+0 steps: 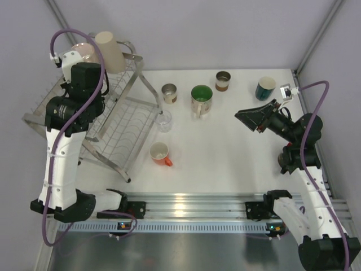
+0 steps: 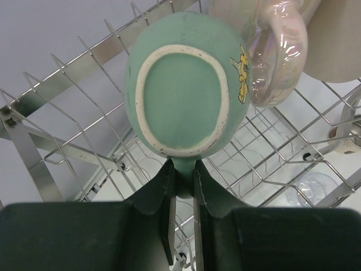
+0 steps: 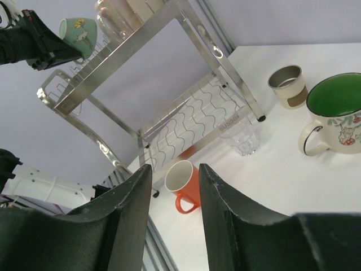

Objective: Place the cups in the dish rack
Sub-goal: Place the cup upside down on the dish rack, then grab a cup with the right arm, then pass the cup from the right arm to the left

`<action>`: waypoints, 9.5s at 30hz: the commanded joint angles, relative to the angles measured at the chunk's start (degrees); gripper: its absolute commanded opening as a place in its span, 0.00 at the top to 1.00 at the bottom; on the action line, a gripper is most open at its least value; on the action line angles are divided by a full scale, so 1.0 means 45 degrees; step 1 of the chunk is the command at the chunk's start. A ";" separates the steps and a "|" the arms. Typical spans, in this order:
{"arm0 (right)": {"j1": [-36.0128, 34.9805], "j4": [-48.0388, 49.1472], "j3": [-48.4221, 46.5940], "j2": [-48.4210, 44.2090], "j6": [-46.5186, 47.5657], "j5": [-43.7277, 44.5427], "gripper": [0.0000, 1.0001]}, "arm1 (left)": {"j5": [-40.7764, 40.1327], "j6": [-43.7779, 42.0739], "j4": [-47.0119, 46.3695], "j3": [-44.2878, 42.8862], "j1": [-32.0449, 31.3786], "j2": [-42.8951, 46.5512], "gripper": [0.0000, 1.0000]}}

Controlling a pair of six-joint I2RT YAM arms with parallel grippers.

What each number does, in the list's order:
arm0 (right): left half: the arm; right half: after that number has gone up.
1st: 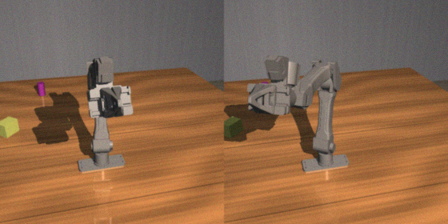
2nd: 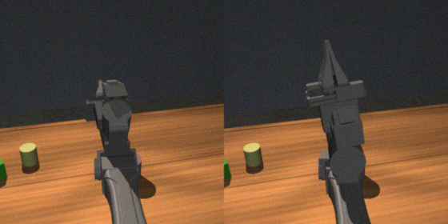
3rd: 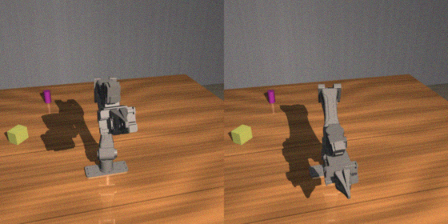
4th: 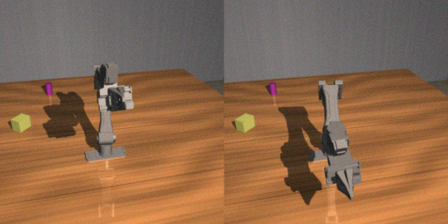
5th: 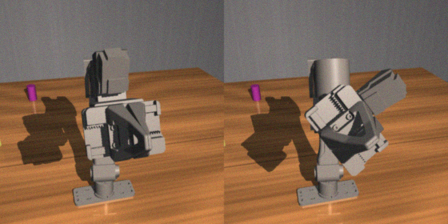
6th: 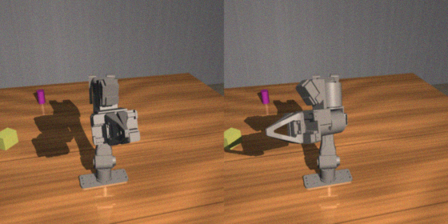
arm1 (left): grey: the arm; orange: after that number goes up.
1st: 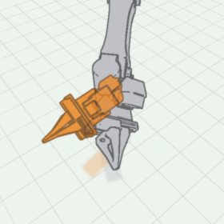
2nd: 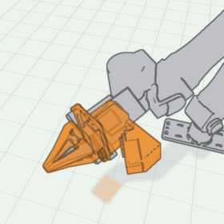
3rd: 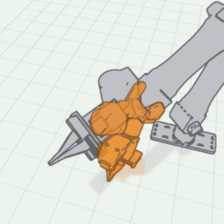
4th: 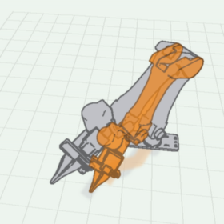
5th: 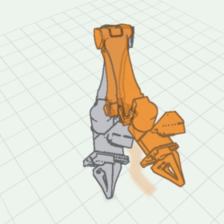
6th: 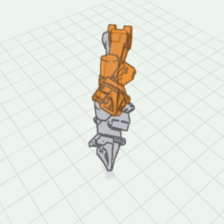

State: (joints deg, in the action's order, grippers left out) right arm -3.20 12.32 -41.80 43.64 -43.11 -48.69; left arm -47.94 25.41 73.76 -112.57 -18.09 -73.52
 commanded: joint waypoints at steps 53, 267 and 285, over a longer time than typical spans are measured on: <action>-0.0050 -0.0862 -0.0809 0.0440 0.1124 0.0565 0.57 | 0.1865 -0.1464 -0.1292 -0.1970 0.2203 -0.0889 0.53; -0.6652 1.3260 -0.1747 0.5655 0.2588 0.7811 0.73 | 1.4599 0.9902 -2.1762 0.6678 -0.4203 -0.0363 1.00; -0.6534 1.0564 -0.0010 0.3410 0.3682 0.7421 0.57 | 1.3293 0.5451 -1.7118 0.5295 -0.4086 0.0497 1.00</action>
State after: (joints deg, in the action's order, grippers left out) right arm -31.94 61.21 -44.14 62.08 -27.79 -13.63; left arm 15.31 56.75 -8.32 -83.53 -36.80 -73.76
